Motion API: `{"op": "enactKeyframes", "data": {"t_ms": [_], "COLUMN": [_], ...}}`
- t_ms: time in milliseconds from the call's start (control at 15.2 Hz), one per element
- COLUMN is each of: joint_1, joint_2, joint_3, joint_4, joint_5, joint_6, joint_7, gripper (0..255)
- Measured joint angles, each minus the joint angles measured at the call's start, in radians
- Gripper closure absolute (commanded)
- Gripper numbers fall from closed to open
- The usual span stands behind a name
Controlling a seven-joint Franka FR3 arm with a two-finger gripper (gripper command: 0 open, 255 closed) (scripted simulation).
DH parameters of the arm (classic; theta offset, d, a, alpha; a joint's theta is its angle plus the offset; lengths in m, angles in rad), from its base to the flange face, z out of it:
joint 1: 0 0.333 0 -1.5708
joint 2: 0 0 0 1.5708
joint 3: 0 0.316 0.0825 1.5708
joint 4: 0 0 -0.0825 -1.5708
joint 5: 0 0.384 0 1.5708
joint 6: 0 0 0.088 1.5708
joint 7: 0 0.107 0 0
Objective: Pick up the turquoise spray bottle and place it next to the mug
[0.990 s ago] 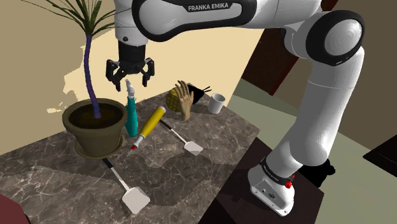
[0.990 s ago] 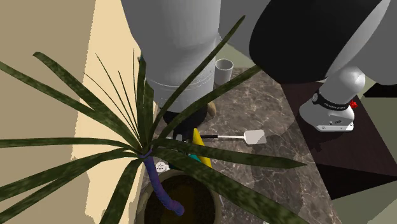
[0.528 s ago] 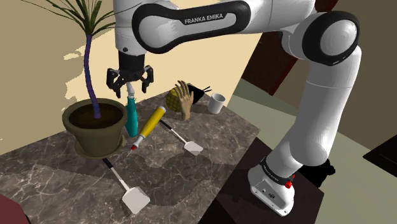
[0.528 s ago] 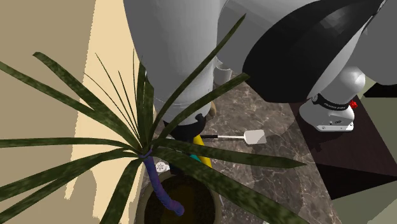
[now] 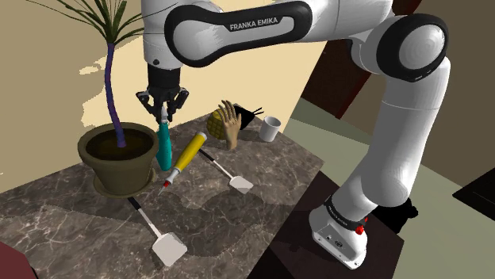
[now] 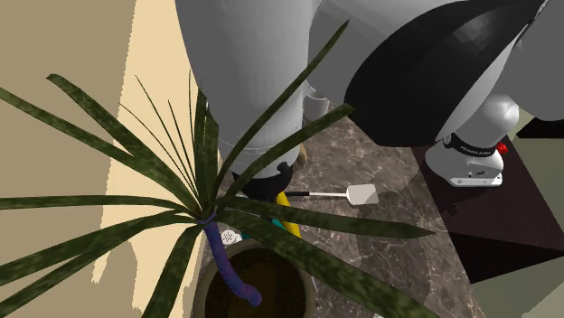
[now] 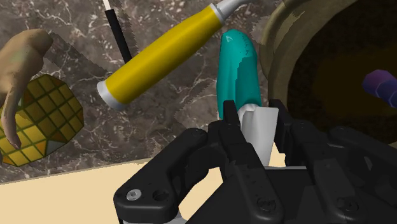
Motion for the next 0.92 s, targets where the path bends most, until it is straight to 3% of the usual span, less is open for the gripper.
{"op": "enactKeyframes", "data": {"t_ms": [462,924], "joint_1": [0.000,0.000], "joint_2": [0.000,-0.018], "joint_3": [0.000,0.006], "joint_4": [0.000,0.055], "joint_5": [0.000,0.013], "joint_6": [0.000,-0.070], "joint_7": [0.000,-0.010], "gripper": [255,255]}}
